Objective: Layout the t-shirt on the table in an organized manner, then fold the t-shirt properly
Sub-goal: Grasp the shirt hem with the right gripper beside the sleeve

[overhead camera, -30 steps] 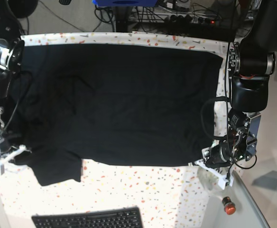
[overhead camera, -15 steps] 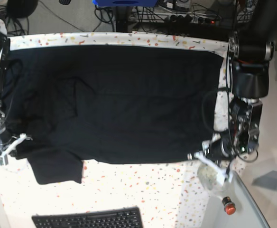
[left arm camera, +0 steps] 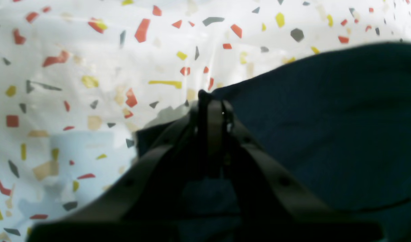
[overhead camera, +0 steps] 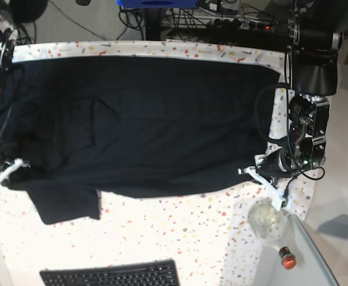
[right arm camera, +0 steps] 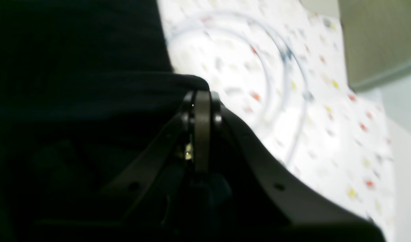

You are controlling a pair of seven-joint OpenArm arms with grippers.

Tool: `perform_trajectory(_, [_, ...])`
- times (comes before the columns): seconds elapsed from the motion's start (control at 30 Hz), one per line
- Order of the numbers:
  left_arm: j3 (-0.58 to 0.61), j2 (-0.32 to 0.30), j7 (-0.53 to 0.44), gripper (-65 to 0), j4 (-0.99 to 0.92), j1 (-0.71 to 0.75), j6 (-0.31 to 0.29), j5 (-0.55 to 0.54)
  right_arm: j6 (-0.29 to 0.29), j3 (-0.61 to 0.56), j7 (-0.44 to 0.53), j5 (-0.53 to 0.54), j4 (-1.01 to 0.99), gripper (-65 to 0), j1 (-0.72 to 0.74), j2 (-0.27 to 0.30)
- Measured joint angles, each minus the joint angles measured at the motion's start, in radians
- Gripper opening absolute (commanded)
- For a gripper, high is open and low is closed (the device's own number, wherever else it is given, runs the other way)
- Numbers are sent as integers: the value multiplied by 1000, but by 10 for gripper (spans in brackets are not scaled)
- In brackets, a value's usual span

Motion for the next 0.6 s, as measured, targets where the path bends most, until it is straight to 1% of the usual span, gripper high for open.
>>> perform_trajectory(0.03, [0,2,22,-650,16,6,0,-3,0,8,-24,0,34,-650,-16,-4])
perform_trajectory(0.17, [1,5,30,-650,34,37,-1,-4,1,28,-46,4,140,-650,-86,-11])
perform_trajectory(0.2, [-10,5,32,-650,34,44,-1,-4,2,28,-60,4,155,-650,-97,-11])
perform_trajectory(0.27, [-72,11,47,-650,34,56,-5,-8,3,29,-99,1,184,-650,-116,-12])
perform_trajectory(0.33, [-121,7,45,-650,45,64,-3,-7,6,29,-105,2,224,-650,-140,-13])
perform_trajectory(0.4, [-125,-6,43,-650,58,68,-4,-7,11,29,-101,5,269,-650,-172,-12])
perform_trajectory(0.43, [-119,-10,37,-650,63,74,-4,-10,11,32,-116,7,287,-650,-184,-15])
perform_trajectory(0.5, [-92,-17,37,-650,72,90,-4,-10,11,71,-169,5,327,-650,-201,-38])
perform_trajectory(0.6, [-90,-9,41,-650,73,124,-4,-10,16,121,-216,3,394,-650,-237,-68])
